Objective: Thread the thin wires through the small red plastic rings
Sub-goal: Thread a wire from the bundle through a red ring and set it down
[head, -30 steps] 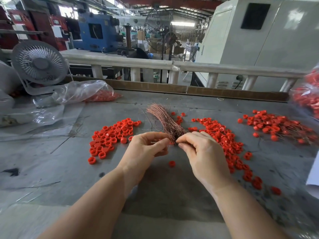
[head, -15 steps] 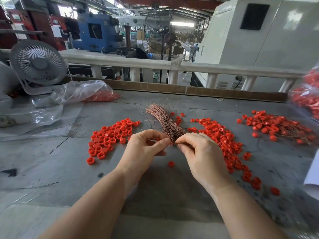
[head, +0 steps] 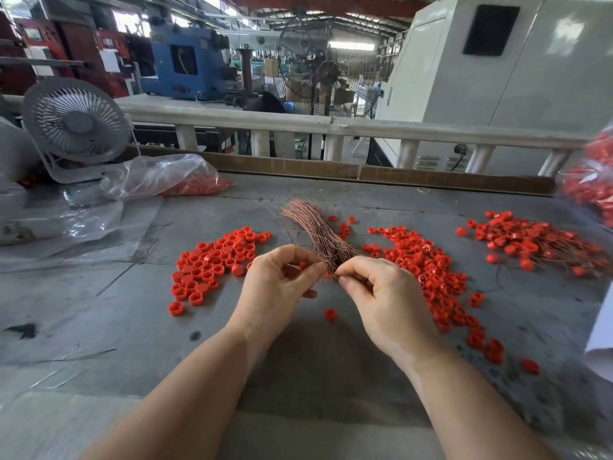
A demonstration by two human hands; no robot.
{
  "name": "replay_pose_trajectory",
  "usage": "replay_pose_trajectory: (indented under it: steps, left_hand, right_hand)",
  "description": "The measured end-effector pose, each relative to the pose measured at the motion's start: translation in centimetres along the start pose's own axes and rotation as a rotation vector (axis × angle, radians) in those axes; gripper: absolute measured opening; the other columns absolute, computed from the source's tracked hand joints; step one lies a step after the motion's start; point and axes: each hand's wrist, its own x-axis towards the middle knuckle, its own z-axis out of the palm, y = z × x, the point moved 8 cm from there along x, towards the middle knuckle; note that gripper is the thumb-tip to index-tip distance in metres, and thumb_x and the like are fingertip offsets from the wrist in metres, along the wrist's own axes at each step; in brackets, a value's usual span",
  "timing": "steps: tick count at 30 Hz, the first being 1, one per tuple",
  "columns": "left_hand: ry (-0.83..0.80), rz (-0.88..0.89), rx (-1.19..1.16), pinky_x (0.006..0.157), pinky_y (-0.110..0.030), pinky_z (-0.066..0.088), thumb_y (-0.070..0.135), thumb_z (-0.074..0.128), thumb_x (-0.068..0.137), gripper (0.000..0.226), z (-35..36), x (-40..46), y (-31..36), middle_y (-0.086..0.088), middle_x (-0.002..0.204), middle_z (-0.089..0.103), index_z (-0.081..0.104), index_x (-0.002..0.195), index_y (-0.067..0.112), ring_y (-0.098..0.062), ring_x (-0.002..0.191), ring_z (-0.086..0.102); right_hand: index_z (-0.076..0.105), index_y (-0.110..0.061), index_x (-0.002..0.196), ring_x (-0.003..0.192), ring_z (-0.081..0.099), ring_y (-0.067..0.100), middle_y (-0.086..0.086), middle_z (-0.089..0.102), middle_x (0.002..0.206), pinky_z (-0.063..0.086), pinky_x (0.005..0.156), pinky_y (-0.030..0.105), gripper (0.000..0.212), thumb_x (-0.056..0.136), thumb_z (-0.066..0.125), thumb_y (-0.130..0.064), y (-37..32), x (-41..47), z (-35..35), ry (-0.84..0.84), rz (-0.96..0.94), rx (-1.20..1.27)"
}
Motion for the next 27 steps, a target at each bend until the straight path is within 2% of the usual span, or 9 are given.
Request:
replay_pose_trajectory:
  steps: [7, 16, 22, 27]
  left_hand:
    - [-0.033, 0.02, -0.016, 0.056, -0.013, 0.049, -0.001, 0.067, 0.08, 0.014, 0.25, -0.13, 0.2, -0.015, 0.082, 0.067, 0.069, 0.084, 0.012, -0.007, 0.061, 0.058]
    - [0.016, 0.035, 0.021, 0.051, -0.012, 0.047, -0.001, 0.071, 0.076, 0.023, -0.17, 0.08, 0.02, 0.002, 0.066, 0.063, 0.066, 0.07, 0.021, -0.003, 0.053, 0.057]
    - [0.033, 0.052, 0.067, 0.05, -0.011, 0.046, 0.0, 0.071, 0.077, 0.023, -0.27, 0.02, 0.31, -0.001, 0.069, 0.064, 0.065, 0.069, 0.021, -0.003, 0.052, 0.057]
    - [0.055, 0.052, 0.126, 0.048, -0.008, 0.043, 0.002, 0.071, 0.077, 0.024, -0.43, -0.03, 0.34, -0.004, 0.071, 0.062, 0.063, 0.068, 0.023, -0.007, 0.051, 0.057]
  right_hand:
    - [0.068, -0.017, 0.081, 0.077, 0.054, 0.015, -0.015, 0.054, 0.071, 0.044, 0.071, 0.034, 0.011, 0.084, 0.063, -0.007, -0.14, -0.01, -0.01, -0.002, -0.002, -0.004]
    - [0.068, -0.015, 0.079, 0.078, 0.054, 0.018, -0.012, 0.057, 0.072, 0.043, 0.072, 0.036, 0.011, 0.083, 0.063, -0.006, -0.04, 0.1, -0.03, 0.003, 0.016, -0.003]
    - [0.068, -0.015, 0.081, 0.079, 0.054, 0.017, -0.007, 0.063, 0.075, 0.044, 0.073, 0.036, 0.01, 0.084, 0.063, -0.007, -0.01, 0.02, 0.02, -0.014, 0.025, 0.007]
    - [0.069, -0.016, 0.081, 0.077, 0.053, 0.013, -0.013, 0.056, 0.071, 0.043, 0.072, 0.032, 0.01, 0.084, 0.063, -0.008, -0.04, -0.01, 0.2, -0.032, 0.036, 0.012]
